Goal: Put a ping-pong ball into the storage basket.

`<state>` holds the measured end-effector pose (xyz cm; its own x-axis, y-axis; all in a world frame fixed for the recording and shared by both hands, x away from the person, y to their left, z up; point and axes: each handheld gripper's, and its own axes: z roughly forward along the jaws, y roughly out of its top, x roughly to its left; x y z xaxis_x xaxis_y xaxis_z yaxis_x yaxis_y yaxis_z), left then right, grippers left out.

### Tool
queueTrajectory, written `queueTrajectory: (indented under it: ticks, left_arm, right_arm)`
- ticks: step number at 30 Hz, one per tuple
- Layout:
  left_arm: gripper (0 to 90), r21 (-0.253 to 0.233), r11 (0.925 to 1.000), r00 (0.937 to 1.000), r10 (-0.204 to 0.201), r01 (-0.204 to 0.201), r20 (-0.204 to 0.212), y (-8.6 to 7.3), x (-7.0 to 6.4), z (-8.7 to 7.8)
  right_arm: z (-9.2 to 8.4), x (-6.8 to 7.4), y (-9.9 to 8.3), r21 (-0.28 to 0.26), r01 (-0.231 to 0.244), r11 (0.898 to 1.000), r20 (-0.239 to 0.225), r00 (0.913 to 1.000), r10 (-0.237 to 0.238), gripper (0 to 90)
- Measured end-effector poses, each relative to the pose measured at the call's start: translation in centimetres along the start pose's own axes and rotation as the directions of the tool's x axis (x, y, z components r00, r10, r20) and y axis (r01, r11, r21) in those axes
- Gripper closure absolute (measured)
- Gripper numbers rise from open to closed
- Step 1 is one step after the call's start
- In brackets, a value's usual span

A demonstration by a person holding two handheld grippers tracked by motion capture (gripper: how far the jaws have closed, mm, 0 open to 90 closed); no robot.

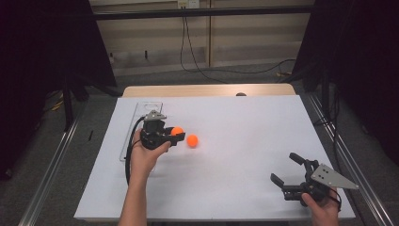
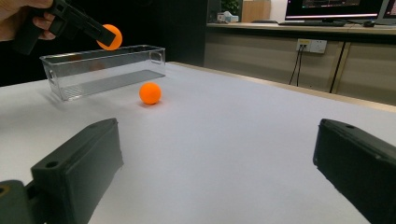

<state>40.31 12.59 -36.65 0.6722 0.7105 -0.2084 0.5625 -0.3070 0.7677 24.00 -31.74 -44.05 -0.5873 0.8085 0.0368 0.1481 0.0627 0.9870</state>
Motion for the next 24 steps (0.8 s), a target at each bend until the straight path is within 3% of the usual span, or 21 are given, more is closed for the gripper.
queueTrajectory:
  ticks: [24]
  left_arm:
    - [50.9, -0.010, 0.9998, 0.9994, -0.014, 0.014, -0.031, -0.2, 1.1, -0.9]
  right_arm:
    - [0.0, 0.0, 0.0, 0.001, 0.000, 1.000, -0.003, 1.0000, 0.000, 0.7]
